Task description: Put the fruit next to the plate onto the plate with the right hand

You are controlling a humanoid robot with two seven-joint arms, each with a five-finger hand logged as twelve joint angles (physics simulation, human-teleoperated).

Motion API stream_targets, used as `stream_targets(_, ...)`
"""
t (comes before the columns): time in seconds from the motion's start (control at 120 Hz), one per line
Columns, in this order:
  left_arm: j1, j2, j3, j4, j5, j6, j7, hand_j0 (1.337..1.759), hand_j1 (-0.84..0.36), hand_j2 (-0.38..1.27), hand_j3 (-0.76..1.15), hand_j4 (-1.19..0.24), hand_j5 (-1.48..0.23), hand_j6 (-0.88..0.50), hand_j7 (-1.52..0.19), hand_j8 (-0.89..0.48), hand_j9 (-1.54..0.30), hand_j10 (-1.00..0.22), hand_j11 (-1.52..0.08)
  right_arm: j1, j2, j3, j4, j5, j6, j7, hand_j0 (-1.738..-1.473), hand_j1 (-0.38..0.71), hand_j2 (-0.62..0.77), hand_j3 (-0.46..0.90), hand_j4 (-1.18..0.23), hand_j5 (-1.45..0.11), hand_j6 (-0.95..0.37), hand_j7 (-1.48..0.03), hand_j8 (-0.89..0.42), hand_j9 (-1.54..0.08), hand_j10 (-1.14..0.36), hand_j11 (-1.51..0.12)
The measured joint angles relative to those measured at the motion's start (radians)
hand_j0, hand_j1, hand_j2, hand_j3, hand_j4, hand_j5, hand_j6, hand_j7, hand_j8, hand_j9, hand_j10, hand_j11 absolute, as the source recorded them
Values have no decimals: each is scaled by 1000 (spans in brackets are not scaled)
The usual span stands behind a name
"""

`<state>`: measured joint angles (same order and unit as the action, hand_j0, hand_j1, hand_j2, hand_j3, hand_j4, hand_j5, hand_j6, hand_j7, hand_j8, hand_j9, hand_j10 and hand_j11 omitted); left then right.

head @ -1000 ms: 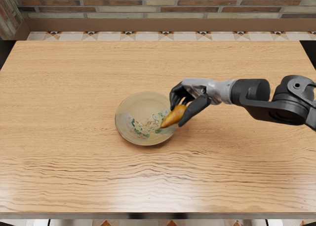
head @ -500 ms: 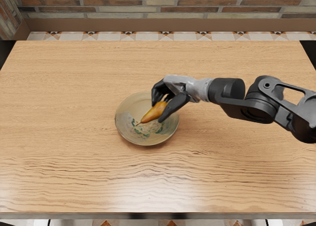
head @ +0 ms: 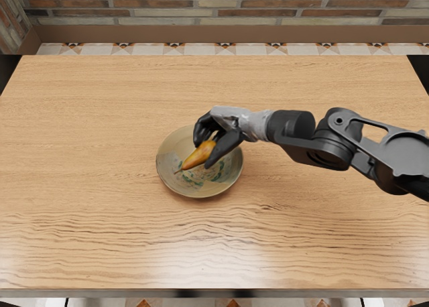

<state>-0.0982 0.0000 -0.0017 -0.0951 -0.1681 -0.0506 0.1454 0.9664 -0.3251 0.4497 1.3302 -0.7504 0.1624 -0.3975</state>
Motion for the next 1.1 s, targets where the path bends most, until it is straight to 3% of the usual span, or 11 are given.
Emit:
stream_targets(0.233,-1,0,0,0,0,0,0,1658,325,4,0,-21,-27,-21,-27,-21,-26,-21,-26,-1,7,0,-16,2,-3,0,-1657,239,68,0,-577,-787,-537,-764,-426,-788,-494,-785)
stream_targets(0.408,-1,0,0,0,0,0,0,1658,325,4,0,-21,-27,-21,-27,-21,-26,-21,-26,0,9,0,-22,8,-4,0,-1658,167,-15,0,-467,-623,-450,-613,-403,-624,-419,-622)
stream_targets(0.575,0,0,0,0,0,0,0,1658,325,4,0,-21,-27,-21,-27,-21,-26,-21,-26,2,6,6,-23,18,0,0,-1658,43,-34,0,-344,-454,-337,-450,-316,-454,-322,-453)
stream_targets(0.792,0,0,0,0,0,0,0,1658,325,4,0,-21,-27,-21,-27,-21,-26,-21,-26,19,-44,14,-18,135,70,-4,-1658,-206,-12,0,-126,-166,-124,-164,-116,-166,-118,-165)
stream_targets(1.1,0,0,0,0,0,0,0,1658,325,4,0,-21,-27,-21,-27,-21,-26,-21,-26,16,-213,26,-8,383,372,-13,-1658,-318,-2,0,-28,-37,-28,-36,-26,-37,-26,-37)
